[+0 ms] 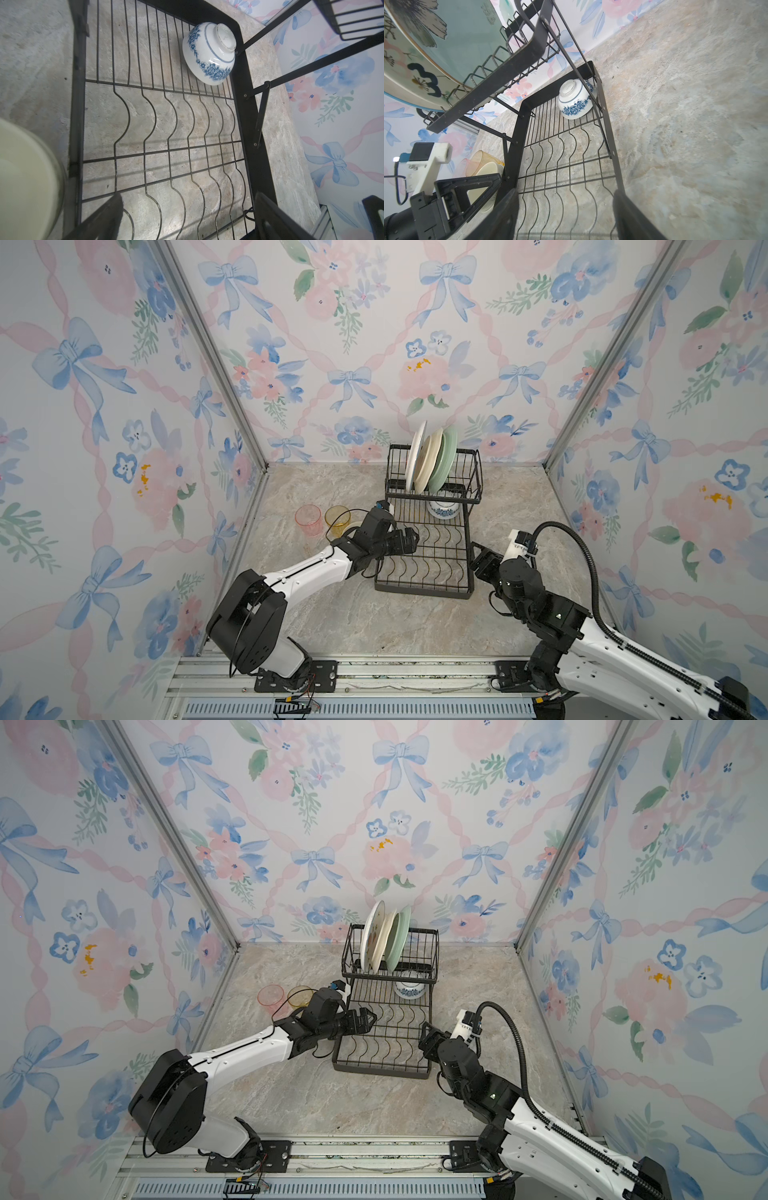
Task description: Unload the mixed dishes from the dish rack
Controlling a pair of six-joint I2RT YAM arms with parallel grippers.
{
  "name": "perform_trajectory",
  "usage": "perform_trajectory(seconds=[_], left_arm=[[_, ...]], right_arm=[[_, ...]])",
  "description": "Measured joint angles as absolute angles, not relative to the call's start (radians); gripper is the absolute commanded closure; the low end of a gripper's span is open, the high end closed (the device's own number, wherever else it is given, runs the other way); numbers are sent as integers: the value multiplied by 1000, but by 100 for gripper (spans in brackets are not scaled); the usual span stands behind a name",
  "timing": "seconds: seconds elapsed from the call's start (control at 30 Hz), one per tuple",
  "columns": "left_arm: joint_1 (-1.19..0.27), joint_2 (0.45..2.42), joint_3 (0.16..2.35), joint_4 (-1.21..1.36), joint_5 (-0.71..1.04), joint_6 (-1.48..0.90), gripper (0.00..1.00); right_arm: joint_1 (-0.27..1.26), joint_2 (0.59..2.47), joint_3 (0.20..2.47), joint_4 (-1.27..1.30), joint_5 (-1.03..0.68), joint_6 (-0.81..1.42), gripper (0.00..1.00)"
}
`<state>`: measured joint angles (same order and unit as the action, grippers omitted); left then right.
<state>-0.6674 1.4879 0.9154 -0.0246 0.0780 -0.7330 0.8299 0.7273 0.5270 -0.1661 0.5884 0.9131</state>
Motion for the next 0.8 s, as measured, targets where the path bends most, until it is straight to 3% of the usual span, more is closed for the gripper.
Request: perform_trajectory(seconds=[0.8], left_arm=[[-680,1472,919,-25,73,-725,2]], right_arm=[[823,708,524,-247,558,896,24]])
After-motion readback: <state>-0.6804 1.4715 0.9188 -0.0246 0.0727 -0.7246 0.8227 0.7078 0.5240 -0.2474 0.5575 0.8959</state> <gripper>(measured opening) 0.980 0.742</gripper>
